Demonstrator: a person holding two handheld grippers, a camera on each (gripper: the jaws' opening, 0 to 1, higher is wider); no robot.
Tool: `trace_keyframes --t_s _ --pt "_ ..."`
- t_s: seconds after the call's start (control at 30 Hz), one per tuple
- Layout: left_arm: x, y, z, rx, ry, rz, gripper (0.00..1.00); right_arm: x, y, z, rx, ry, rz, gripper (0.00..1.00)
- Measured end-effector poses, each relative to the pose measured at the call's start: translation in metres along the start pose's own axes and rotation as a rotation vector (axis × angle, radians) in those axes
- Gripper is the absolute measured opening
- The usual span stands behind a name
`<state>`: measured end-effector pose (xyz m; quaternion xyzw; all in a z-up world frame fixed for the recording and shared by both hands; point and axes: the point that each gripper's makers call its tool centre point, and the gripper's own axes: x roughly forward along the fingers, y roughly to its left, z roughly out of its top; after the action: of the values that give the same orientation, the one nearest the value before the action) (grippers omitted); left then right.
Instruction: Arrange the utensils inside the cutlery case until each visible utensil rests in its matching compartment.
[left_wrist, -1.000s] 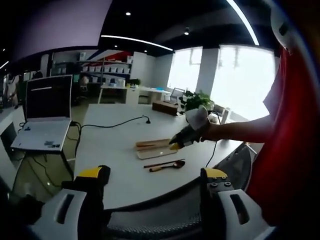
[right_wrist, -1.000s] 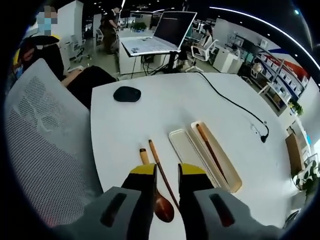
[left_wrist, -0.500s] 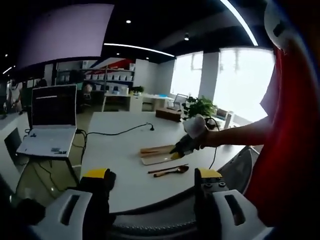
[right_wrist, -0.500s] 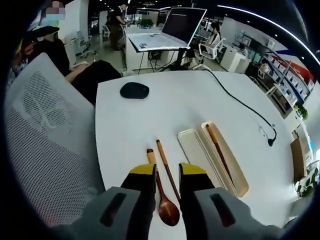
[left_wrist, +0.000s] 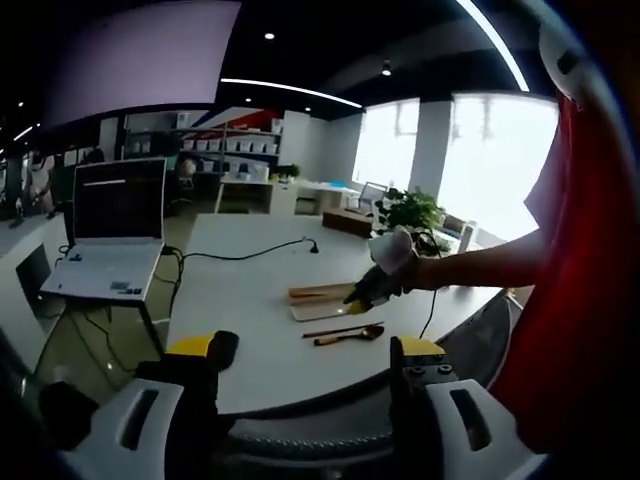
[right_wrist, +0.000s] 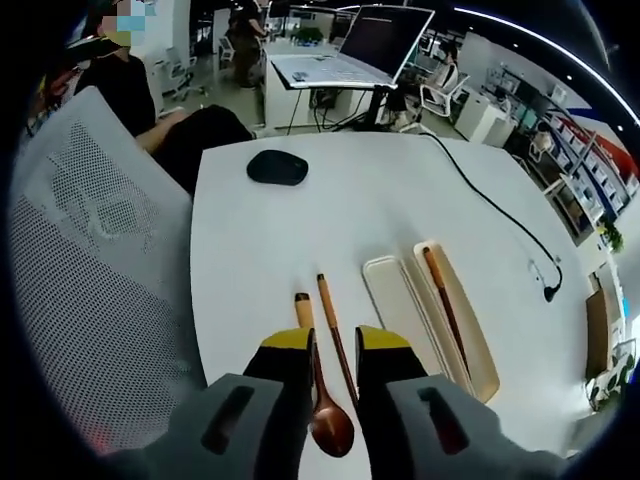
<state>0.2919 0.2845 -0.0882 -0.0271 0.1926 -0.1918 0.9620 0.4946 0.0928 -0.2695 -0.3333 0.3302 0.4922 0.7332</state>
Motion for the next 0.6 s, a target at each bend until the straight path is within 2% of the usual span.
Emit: trace_keyframes --t_s 0.43,0.6 --pt "0.002 0.003 -0.012 -0.004 0.035 0.016 0.69 0.008 0.010 -0.015 0.038 0.022 0.026 0.12" --pt "0.004 0.003 -0.013 -0.009 0.038 0.014 0.69 0.009 0.009 -0.019 -0.003 0.037 0.013 0.09"
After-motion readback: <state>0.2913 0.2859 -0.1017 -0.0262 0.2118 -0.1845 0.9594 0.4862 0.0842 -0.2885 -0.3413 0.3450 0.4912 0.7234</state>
